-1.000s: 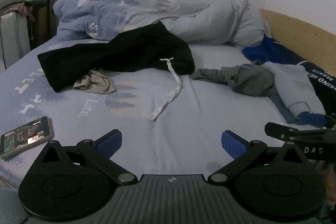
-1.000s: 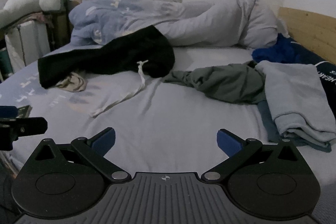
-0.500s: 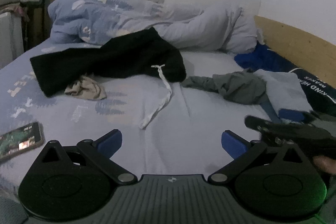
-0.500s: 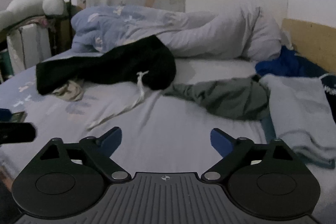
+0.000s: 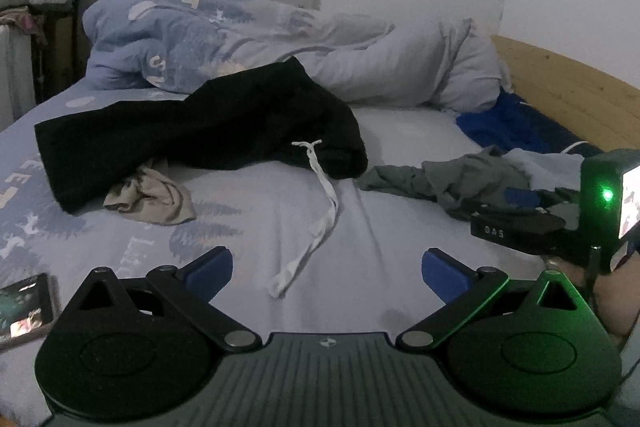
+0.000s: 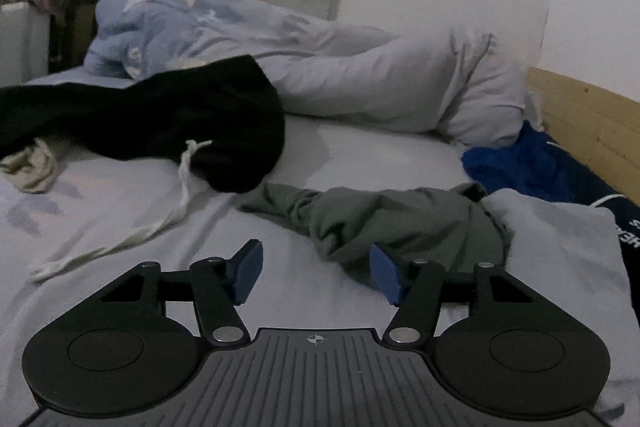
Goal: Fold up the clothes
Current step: 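Close the right gripper on the grey-green t-shirt while the left gripper approaches it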
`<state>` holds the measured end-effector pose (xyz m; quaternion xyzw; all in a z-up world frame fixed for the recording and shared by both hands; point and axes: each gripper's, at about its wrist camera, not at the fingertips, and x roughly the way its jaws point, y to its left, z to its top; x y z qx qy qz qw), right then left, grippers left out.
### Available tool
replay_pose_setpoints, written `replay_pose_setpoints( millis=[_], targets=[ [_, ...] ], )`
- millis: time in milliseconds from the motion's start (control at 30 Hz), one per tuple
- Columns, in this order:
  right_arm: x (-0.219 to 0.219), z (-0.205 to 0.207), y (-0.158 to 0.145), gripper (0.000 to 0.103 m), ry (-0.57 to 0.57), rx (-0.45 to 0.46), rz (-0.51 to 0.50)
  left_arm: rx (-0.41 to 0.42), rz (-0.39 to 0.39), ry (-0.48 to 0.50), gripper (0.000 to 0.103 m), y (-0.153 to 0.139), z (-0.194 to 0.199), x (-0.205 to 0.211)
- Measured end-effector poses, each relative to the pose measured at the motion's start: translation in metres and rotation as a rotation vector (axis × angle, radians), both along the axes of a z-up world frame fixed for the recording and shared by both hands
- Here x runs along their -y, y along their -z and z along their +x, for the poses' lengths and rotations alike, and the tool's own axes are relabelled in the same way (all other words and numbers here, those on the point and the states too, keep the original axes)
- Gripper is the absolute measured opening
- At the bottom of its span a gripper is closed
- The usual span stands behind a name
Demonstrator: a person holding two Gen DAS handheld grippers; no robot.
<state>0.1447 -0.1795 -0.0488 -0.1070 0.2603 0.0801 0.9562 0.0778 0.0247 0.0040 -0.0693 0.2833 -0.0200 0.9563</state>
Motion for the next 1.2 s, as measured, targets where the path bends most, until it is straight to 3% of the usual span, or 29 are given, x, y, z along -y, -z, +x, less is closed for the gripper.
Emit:
replay_pose_setpoints(
  millis=[367,600,667,733,1067,1200],
  targets=[
    [-0.035,0.066,0.050,0.062,-0.061,0.002,-0.246,-0.015,-0.079,0.014,0.103,0.026,0.052,-0.014],
    [-0.033,0.095,0.076,0.031,-0.001,-0.041,-0.290,-0.059,-0.151,0.001,0.103,0.050,0.063,-0.029],
    [-0.029,0.101,0.081,0.026,0.007,-0.052,-0.273,-0.067,-0.170,-0.004,0.103,0.053,0.065,-0.033],
    [-0.025,0.102,0.081,0.010,0.009,-0.062,-0.258,-0.071,-0.181,-0.007,0.103,0.055,0.065,-0.036],
    [-0.007,0.073,0.036,0.006,-0.064,-0.103,-0.029,-0.043,-0.199,-0.020,0.103,0.049,0.060,-0.044],
    [-0.001,0.051,0.013,0.006,-0.110,-0.165,0.052,-0.039,-0.249,0.040,0.103,0.050,0.062,-0.044]
  ],
)
